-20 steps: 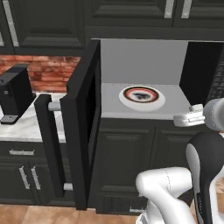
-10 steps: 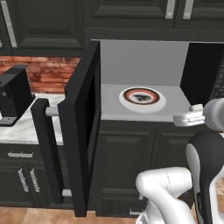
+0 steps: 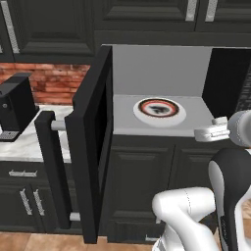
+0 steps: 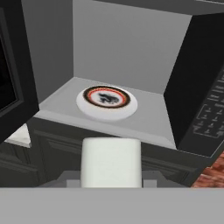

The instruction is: Pick the marshmallow from the counter and place it in the microwave. Then turn on the microwave.

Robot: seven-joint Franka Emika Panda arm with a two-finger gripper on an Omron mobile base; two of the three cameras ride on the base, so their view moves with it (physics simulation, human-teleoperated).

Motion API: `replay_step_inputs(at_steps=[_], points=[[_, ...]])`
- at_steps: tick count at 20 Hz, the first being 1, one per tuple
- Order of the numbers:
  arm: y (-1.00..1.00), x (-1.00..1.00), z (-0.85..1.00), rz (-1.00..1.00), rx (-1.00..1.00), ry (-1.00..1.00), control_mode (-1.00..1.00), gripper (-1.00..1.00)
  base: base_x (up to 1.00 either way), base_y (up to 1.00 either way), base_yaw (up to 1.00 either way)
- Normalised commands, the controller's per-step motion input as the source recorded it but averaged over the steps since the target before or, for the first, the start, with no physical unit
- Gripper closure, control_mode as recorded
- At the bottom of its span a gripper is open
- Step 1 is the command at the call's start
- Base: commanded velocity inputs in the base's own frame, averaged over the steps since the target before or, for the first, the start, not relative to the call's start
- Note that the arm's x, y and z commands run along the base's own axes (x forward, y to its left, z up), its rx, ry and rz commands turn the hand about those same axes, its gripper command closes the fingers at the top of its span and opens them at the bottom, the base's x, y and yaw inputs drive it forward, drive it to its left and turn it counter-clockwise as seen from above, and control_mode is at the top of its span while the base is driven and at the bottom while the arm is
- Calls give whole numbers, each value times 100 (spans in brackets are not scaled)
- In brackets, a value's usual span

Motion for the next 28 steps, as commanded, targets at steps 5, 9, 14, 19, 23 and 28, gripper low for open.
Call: replay_step_inputs(at_steps=[5, 9, 14, 19, 23, 28], points=[[0, 0, 0, 0, 0, 0, 100, 100, 12, 0, 0], [0, 0, 0, 0, 0, 0, 100, 100, 17, 0, 0], [0, 11, 0, 0, 0, 0, -100, 100, 7, 0, 0], [0, 20, 0, 0, 0, 0, -100, 100, 0, 0, 0], [0, 19, 0, 0, 0, 0, -100, 100, 0, 0, 0], [0, 19, 0, 0, 0, 0, -100, 100, 0, 0, 0]])
